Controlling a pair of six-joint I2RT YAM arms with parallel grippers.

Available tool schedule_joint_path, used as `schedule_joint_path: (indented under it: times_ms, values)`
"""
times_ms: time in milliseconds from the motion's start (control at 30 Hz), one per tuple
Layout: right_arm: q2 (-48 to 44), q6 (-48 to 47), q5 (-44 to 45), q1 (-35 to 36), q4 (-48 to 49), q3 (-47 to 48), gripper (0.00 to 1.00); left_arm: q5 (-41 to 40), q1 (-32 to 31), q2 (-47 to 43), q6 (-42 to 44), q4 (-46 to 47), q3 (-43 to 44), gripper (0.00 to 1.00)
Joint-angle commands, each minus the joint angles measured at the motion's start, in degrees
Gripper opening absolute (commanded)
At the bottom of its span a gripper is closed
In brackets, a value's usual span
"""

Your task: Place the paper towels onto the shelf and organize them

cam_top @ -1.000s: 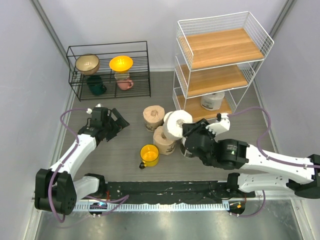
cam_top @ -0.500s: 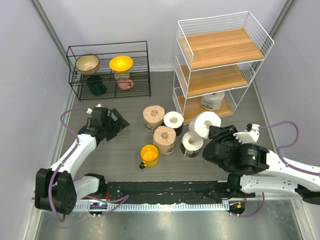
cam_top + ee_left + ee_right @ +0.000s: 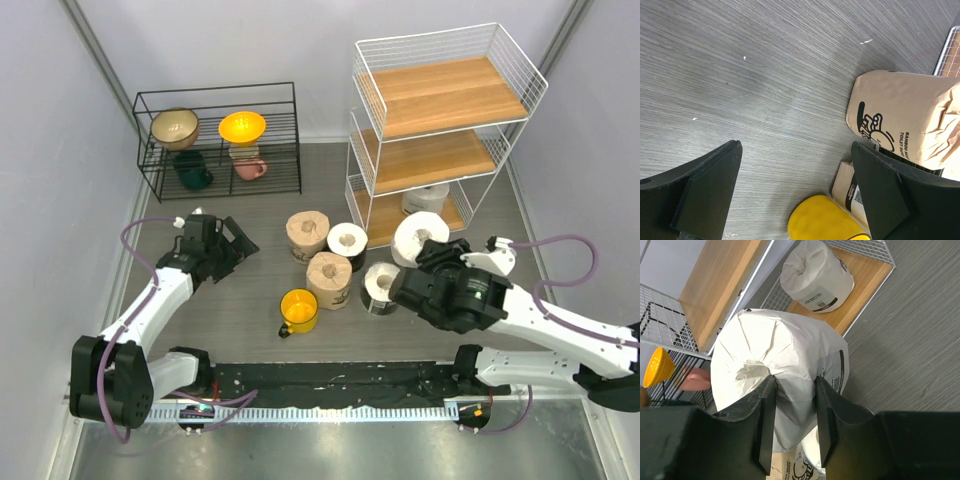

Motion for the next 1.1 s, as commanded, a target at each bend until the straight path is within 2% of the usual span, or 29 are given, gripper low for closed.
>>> schedule_joint_path:
  times_ms: [0,67,133,167,200,267,667,867,1033,1067]
  values:
    - [4.62,1.66,5.90,-1.48,-4.56,5.41,0.32,0.71,-0.33,0.51,0.34,0.58,1.47,0.96]
    - [5.50,-0.62,5.55,-3.06,-3.16,5.42,0.33,0.71,-0.24,0.60,0.43,0.58,1.38,0.96]
    - [5.16,-4.65,4.68,-4.73,2.71,4.20,0.33,0.71,-0.33,0.51,0.34,0.67,1.29,0.96]
    - [4.28,-10.50,3.28,-6.82,5.61,3.41,0.33,0.71,-0.33,0.51,0.43,0.76,1.29,0.96]
    - [3.84,-12.99,2.22,-7.89,11.03,1.66,0.33,0.80,-0.33,0.51,0.34,0.67,1.29,0.96]
    - [2.87,-18.17,0.12,-10.09,15.03,-0.02,0.32,0.71,-0.33,0.60,0.34,0.76,1.29,0.96]
    - [3.74,-33.05,-6.65,-20.64,30.06,-4.16,0.32,0.88,-0.33,1.48,0.34,1.02,1.12,0.96]
    - [7.34,-41.93,-16.85,-28.45,41.23,-6.35,0.32,0.89,-0.33,1.21,0.34,1.11,0.94,0.96]
    - [9.63,-47.81,-20.10,-30.40,49.83,-7.06,0.32,0.89,-0.33,1.21,0.34,1.28,0.85,0.96]
    - [9.98,-50.00,-23.07,-30.92,51.42,-7.15,0.32,0.97,-0.24,1.39,0.26,1.46,0.85,0.96]
